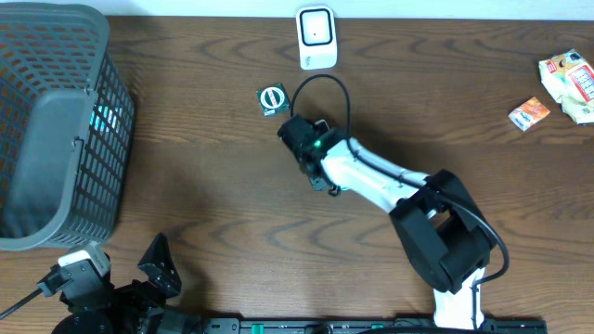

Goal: Scan the item barcode

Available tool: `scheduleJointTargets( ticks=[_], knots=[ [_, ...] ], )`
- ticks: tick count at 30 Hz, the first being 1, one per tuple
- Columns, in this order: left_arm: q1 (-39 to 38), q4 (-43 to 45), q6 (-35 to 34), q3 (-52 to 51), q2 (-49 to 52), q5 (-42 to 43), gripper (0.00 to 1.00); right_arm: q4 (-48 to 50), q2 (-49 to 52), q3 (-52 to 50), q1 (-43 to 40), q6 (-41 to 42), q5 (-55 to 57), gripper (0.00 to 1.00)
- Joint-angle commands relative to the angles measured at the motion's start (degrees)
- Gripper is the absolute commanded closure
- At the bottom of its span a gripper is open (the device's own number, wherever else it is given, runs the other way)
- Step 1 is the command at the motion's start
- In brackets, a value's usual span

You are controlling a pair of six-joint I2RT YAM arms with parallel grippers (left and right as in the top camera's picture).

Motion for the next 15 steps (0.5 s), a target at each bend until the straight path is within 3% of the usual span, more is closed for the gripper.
scheduleJointTargets(
  ticks=[1,5,10,15],
  knots=[
    [0.24,0.07,-0.55,-0.28,-0.09,-0.96,0.02,-2.91,-1.73,5.70,-3.82,-5.20,-20.17,0.99],
    [0.24,0.07,-0.55,-0.28,-0.09,-0.96,0.02,-7.02,-1.90,8.28,-9.18,-12.76,-43.21,0.99],
    [0.24,0.07,-0.55,-0.28,-0.09,-0.96,0.03,-9.07,-1.55,4.26,-16.83,-25.03,-72.72,0.99],
    [0.24,0.07,-0.55,-0.28,-0.09,-0.98,0.02,-3.76,-0.87,-4.61,-23.34,-26.53,-82.68,0.99]
  ],
)
